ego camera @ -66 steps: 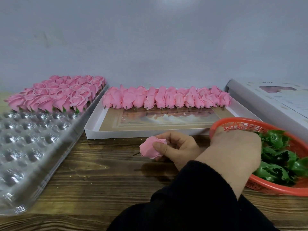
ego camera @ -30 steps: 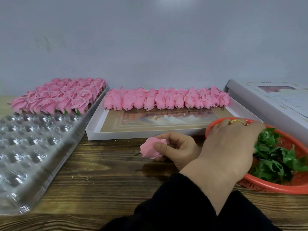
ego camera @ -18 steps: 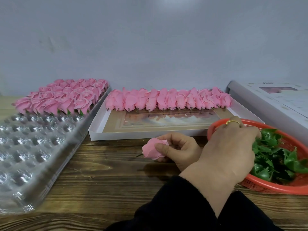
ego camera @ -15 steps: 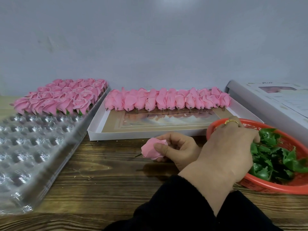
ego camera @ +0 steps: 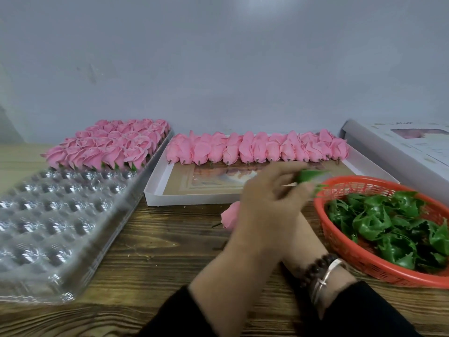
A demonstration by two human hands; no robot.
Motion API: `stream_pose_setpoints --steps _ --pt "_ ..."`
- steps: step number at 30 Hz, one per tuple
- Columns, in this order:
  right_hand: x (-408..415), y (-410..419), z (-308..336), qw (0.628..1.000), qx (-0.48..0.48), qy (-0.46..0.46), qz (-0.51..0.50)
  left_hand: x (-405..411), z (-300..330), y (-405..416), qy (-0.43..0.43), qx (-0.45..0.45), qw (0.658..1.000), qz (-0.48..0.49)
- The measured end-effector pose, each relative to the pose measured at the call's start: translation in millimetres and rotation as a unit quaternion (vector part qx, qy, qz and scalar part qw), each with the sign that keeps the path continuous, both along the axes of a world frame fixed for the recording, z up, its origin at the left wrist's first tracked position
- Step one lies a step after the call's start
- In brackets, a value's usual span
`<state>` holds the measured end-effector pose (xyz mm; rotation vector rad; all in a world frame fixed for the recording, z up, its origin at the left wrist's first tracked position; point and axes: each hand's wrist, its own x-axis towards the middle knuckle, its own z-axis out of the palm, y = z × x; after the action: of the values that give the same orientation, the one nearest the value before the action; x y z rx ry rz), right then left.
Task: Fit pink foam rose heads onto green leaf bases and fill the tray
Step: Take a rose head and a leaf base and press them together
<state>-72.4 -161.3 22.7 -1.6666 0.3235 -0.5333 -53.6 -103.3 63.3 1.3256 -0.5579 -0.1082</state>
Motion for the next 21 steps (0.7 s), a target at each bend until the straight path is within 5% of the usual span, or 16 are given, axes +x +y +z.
stream_pose_setpoints --steps 2,3,8,21 --pt "3 3 4 0.966 0.169 -0.016 0.197 9 -7 36 0.098 -0.096 0.991 0.005" --pt "12 6 8 0.974 0.101 -0.018 0.201 13 -13 52 0.144 -0.141 0.979 0.004" --pt "22 -5 -7 0.986 0.080 -0.048 0.140 24 -31 90 0.244 -0.201 0.947 0.051" --pt "12 0 -2 0.976 0.081 -0.157 0.126 44 -51 80 0.244 -0.163 0.956 -0.005"
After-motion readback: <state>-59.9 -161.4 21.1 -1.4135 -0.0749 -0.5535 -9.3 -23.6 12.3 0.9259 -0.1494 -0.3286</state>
